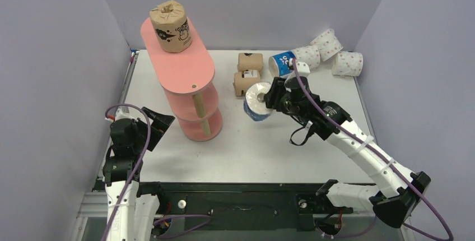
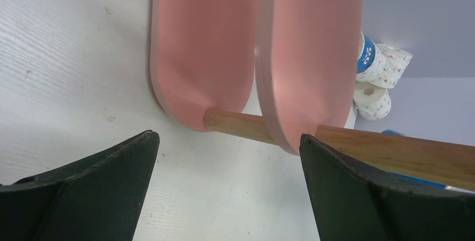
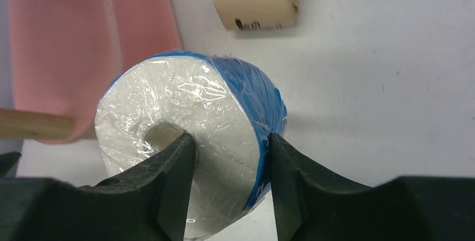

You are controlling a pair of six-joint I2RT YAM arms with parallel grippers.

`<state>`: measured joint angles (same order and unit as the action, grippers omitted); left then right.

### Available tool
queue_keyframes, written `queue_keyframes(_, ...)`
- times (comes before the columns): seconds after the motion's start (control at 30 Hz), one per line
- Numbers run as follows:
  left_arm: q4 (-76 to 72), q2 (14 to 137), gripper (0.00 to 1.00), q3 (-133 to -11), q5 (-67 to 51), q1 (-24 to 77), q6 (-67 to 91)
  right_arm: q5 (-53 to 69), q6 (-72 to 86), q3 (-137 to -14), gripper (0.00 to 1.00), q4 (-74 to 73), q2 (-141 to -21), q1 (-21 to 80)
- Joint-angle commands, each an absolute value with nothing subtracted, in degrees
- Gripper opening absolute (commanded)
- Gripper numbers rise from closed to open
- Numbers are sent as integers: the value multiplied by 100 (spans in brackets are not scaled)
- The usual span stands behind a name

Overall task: Place and organize the paper towels onto the shelf
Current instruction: Pick up the paper towel from the center of the board, then place the paper towel on the shelf.

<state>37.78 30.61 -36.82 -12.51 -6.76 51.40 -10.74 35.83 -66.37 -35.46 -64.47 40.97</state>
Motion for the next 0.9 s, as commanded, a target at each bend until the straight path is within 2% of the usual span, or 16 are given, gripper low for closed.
queue_keyframes(0.0,3574,3213,97,-4087,-1416,-700,5161,-1285,3443,-7823,38,-3167,-7156,4029)
queue_keyframes(0.17,3668,3245,97,-4114,-1402,-688,5099,-1181,3445,-8930,37,-3144,-8112,4021)
queue_keyframes(0.37,3632,3192,97,-4026,-1374,-693,5113,-931,3597,-9621,37,-3102,-8883,4029)
queue_keyframes(0.87,3627,3146,97,-4016,-1317,-702,5159,-554,3925,-10423,36,-2964,-9299,4228)
